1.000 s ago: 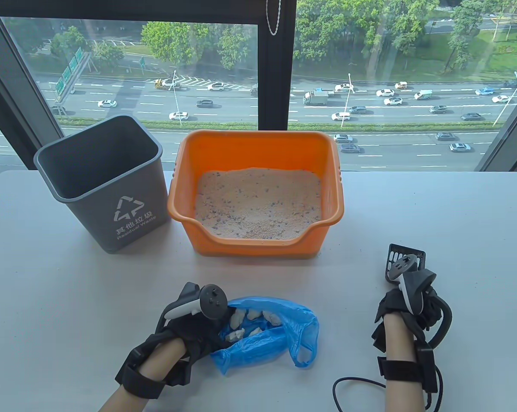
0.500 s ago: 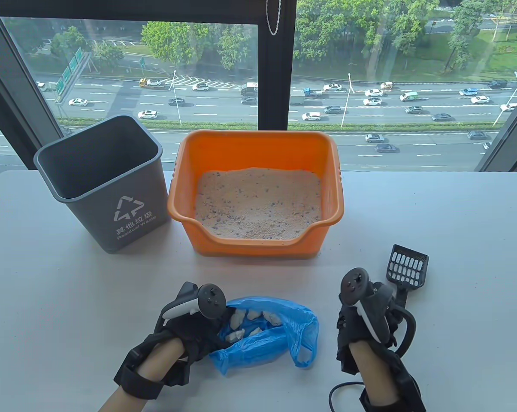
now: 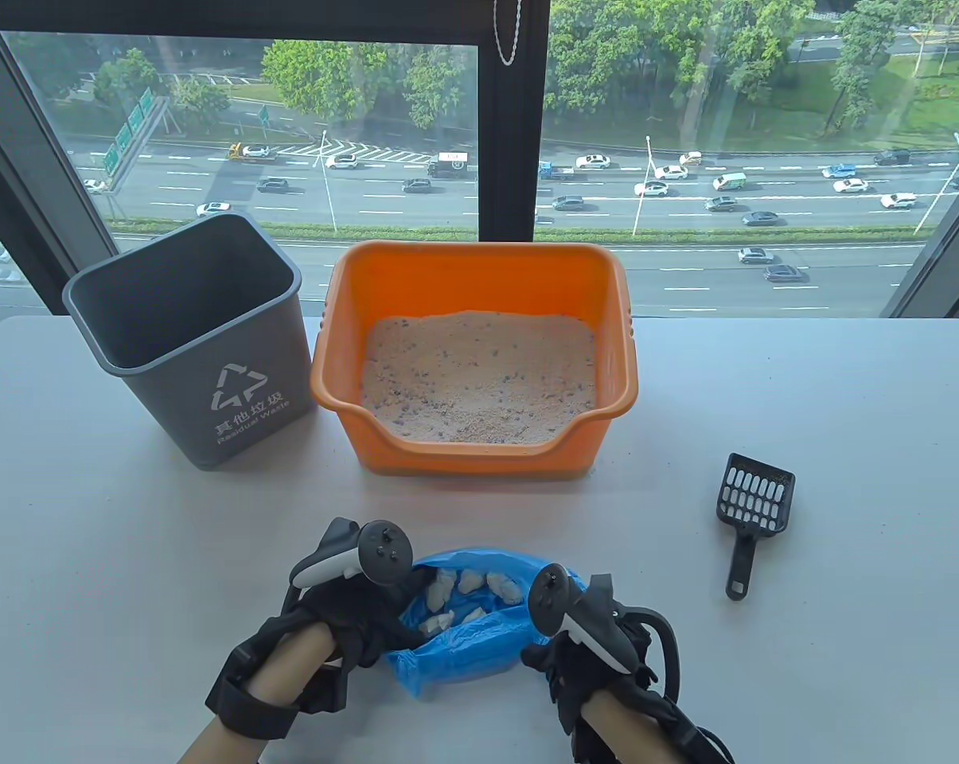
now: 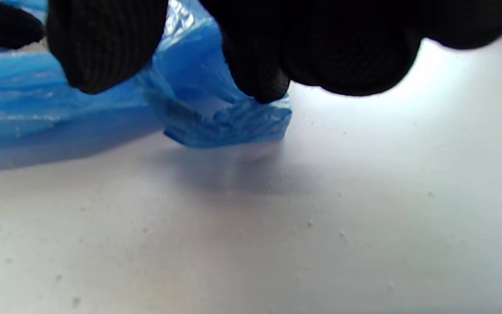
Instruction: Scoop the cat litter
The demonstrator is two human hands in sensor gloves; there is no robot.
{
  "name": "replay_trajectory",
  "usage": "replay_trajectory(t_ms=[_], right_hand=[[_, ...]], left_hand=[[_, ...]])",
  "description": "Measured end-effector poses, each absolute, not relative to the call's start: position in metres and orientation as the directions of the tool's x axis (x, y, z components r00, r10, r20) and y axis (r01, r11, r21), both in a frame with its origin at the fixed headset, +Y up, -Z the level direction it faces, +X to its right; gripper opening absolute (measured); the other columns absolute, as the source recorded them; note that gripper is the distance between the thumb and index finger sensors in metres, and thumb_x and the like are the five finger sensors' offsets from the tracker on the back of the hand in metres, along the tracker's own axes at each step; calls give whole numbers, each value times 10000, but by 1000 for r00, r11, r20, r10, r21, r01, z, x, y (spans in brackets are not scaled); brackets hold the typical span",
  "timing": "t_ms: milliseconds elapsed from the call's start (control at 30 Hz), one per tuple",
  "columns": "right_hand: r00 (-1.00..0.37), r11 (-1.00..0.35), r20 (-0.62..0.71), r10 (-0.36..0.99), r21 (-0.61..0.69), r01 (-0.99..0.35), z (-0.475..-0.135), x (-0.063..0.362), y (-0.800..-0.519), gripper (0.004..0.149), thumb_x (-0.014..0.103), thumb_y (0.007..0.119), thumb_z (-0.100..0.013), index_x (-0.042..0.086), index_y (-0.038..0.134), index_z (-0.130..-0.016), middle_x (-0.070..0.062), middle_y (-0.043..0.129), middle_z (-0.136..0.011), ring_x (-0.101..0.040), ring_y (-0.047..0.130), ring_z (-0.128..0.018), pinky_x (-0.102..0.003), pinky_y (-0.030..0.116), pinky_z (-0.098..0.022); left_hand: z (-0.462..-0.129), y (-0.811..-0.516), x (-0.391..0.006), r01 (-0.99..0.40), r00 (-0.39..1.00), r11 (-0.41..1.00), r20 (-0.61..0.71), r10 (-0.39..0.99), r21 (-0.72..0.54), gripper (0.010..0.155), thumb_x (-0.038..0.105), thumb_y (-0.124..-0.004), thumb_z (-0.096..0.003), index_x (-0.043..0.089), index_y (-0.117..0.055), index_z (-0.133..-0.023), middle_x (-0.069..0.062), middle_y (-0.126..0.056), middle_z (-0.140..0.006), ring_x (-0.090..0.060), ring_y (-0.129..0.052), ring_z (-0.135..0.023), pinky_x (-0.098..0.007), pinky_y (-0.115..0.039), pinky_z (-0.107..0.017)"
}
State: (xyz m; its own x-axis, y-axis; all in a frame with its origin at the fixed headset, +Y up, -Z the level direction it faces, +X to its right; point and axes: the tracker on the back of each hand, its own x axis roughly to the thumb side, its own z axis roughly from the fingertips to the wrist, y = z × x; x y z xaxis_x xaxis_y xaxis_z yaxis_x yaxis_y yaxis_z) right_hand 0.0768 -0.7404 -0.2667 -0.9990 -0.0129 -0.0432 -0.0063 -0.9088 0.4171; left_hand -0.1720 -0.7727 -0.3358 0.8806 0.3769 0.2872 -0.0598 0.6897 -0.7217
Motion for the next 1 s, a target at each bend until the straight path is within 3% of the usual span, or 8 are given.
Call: replay_trajectory(t_ms=[233,367,467,600,700,867,1000], right_hand=[[-995,-902,-15,-102,424,86,-274,69,-752,390,265,863,-393,75,838,-733,-218,795,-716,-288,866,-445,-478,723,-336],[-996,-896,-31,-78,440,57,-278,75,-753,352,246,849,-388,89,853,-703,-202,812,-695,-277,872,-429,-472,731,-332],[-997,-892,-47,-65,451,37,-280,78,-755,347,249,843,-388,89,850,-695,-197,814,-684,-273,873,-424,-471,733,-330],[-997,-887,-56,-59,461,26,-282,79,-757,342,252,838,-389,88,845,-689,-196,814,-678,-273,872,-422,-470,733,-330],[-997,-887,-55,-61,460,28,-282,79,-756,338,251,837,-389,86,846,-684,-197,815,-674,-274,871,-419,-471,733,-331],[-997,-891,-52,-64,453,34,-282,78,-756,335,253,836,-389,88,846,-680,-195,815,-672,-270,871,-422,-469,734,-332],[-996,-895,-50,-73,443,43,-281,78,-757,334,255,836,-389,88,844,-678,-194,816,-670,-271,871,-419,-469,733,-333]], left_hand=[[-338,-752,-186,-132,861,705,272,430,-697,680,479,-771,-499,477,-412,-1076,-110,-871,-843,-187,-1004,-475,-367,-812,-376],[-337,-737,-198,-221,804,662,251,540,-716,576,504,-748,-502,380,-645,-1055,-163,-901,-862,-207,-1032,-459,-374,-827,-346],[-332,-729,-200,-238,757,636,270,595,-734,624,569,-763,-464,356,-685,-1046,-171,-897,-881,-214,-1031,-479,-374,-825,-355],[-322,-725,-183,-157,718,634,354,600,-757,760,623,-817,-377,340,-653,-1063,-170,-866,-914,-219,-1017,-536,-377,-814,-388],[-312,-728,-166,-67,728,674,426,538,-736,851,625,-846,-349,346,-546,-1095,-163,-769,-983,-219,-971,-611,-385,-787,-440],[-294,-735,-136,98,768,809,561,309,-580,766,566,-853,-390,354,-576,-1072,-122,-746,-945,-190,-944,-626,-383,-772,-469],[-285,-743,-124,178,785,867,598,159,-465,656,539,-842,-418,399,-600,-1011,-84,-691,-923,-162,-899,-649,-381,-750,-502]])
